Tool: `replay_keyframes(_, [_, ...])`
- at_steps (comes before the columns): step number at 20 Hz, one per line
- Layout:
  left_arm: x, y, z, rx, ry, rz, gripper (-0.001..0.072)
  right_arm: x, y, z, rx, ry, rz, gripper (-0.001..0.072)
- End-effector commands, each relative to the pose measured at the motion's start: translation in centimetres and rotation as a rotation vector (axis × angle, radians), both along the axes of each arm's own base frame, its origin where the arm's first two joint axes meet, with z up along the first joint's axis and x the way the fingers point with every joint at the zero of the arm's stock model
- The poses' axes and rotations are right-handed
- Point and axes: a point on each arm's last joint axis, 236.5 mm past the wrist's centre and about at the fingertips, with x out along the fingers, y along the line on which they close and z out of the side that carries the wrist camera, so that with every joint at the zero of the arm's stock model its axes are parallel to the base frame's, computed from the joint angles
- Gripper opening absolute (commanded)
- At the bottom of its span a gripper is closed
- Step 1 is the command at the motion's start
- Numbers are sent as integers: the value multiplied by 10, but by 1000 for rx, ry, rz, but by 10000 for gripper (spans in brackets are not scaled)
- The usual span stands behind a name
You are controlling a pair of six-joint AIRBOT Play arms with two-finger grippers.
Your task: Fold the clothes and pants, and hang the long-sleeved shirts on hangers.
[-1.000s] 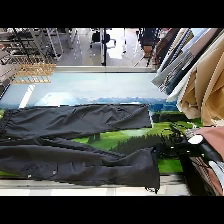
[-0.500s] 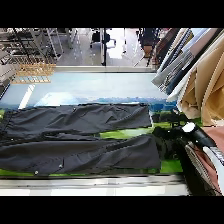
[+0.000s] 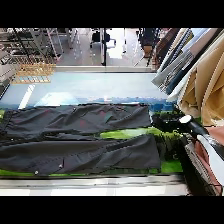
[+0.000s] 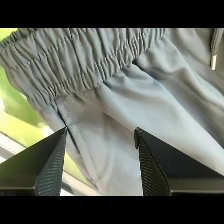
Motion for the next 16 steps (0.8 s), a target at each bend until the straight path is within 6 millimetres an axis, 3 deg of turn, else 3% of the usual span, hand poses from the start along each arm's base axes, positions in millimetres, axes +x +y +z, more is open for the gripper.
replay_keyframes(1, [2,-9,3,-48,-9,14,491,17,4,-17,33,21,2,403])
replay_keyframes(2, [5,-13,5,-65,-21,12,490,21,9,-19,33,22,17,390])
replay_keyframes(3, [6,-16,6,-79,-29,10,490,23,18,-20,30,19,52,270])
replay_keyframes(4, [6,-19,7,-92,-29,6,490,23,25,-18,19,12,97,84])
replay_keyframes(5, [3,-25,8,-116,-17,-7,490,20,29,-15,5,13,134,20])
replay_keyframes(7, [-9,-25,6,-126,17,-6,487,3,19,-8,-70,65,177,18])
replay_keyframes(9, [-26,-16,1,-108,75,35,487,-18,-19,2,-233,147,140,20])
replay_keyframes(10, [-35,-8,-3,-86,102,57,487,-24,-21,10,-248,156,157,41])
replay_keyframes(12, [-42,1,-6,-57,111,80,487,-54,7,23,-152,220,275,524])
replay_keyframes(16, [-52,11,-25,-38,98,146,486,-130,30,33,-48,405,352,509])
